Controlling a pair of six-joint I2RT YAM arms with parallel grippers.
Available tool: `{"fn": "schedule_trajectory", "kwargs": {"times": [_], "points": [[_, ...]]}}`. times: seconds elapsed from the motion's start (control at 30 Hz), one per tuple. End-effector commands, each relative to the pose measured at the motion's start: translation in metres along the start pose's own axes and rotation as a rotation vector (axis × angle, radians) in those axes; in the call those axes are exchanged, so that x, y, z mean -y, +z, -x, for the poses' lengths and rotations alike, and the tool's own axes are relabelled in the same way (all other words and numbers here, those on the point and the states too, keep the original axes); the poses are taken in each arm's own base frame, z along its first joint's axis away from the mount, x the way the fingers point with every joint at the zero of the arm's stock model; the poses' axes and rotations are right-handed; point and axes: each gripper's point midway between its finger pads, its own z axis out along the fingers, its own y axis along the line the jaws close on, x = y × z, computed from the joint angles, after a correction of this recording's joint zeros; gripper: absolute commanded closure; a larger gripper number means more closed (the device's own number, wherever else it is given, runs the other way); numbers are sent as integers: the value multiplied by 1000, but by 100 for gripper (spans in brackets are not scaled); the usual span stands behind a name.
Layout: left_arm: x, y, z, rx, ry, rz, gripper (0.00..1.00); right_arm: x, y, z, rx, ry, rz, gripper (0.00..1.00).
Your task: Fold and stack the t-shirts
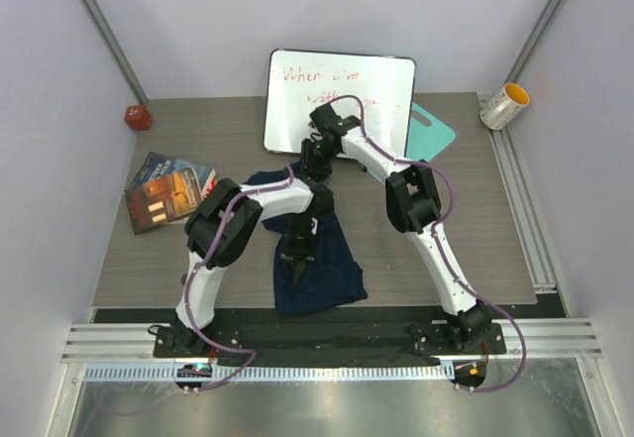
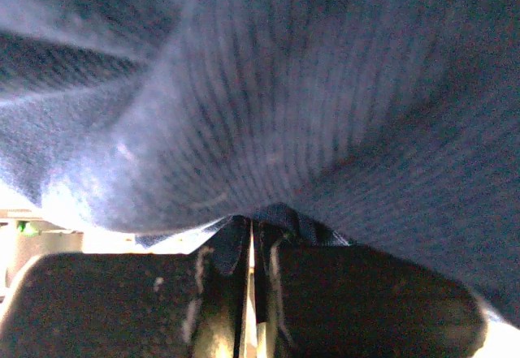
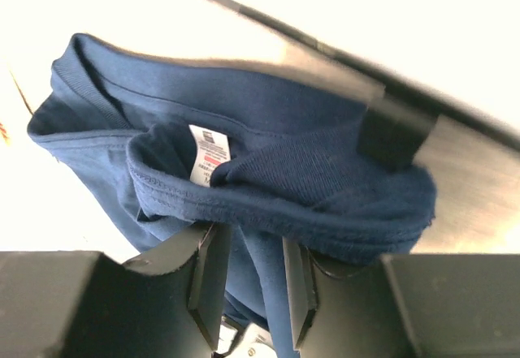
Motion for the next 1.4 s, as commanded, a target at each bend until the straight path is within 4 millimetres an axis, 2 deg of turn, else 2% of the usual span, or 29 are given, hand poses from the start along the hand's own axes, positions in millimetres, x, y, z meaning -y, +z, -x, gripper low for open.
{"fn": "schedule_trajectory", "kwargs": {"times": [0.0,0.2,0.23,0.33,0.43,0.47,0.5,0.57,0.67,0.7,0.8,0.93,1.03,1.13,1.17,1.23,1.27,1.33,1.37], "points": [[6,21,62,67,-72,-26,100,23,19,27,85,-26,-16,62],[20,3,98,117,-129,-52,100,40,1,52,135,-14,-16,62],[20,9,102,106,-138,-36,100,42,-2,55,144,-11,-12,62],[18,2,104,93,-157,-7,100,40,-10,59,137,-7,37,59],[7,0,92,79,-171,31,100,31,-21,52,120,-8,85,57],[4,-7,87,83,-174,27,99,27,-24,42,92,-2,114,56],[-2,-4,77,59,-184,40,98,21,-29,40,93,-2,132,55],[-6,-13,64,55,-186,34,91,12,-42,37,106,-10,157,54],[-18,-15,40,21,-198,57,87,2,-56,36,119,-21,183,52],[-23,-18,31,15,-201,64,86,-5,-65,37,130,-32,200,51],[-32,-18,16,-13,-208,92,85,-12,-75,38,141,-35,214,50],[-35,-17,10,-19,-223,97,85,-14,-79,36,142,-38,220,50],[-32,-25,10,-5,-234,85,85,-14,-81,33,138,-36,225,50],[-33,-43,13,29,-224,100,83,-17,-86,33,146,-43,229,50],[-38,-52,5,12,-220,130,79,-19,-90,33,149,-47,235,50],[-43,-77,12,82,-212,169,76,-22,-98,33,156,-48,245,50],[-52,-90,5,89,-216,209,75,-23,-106,31,161,-50,252,49],[-54,-119,11,173,-226,208,73,-21,-111,26,154,-46,251,49],[-53,-136,13,233,-237,158,71,-25,-122,25,163,-53,266,49]]}}
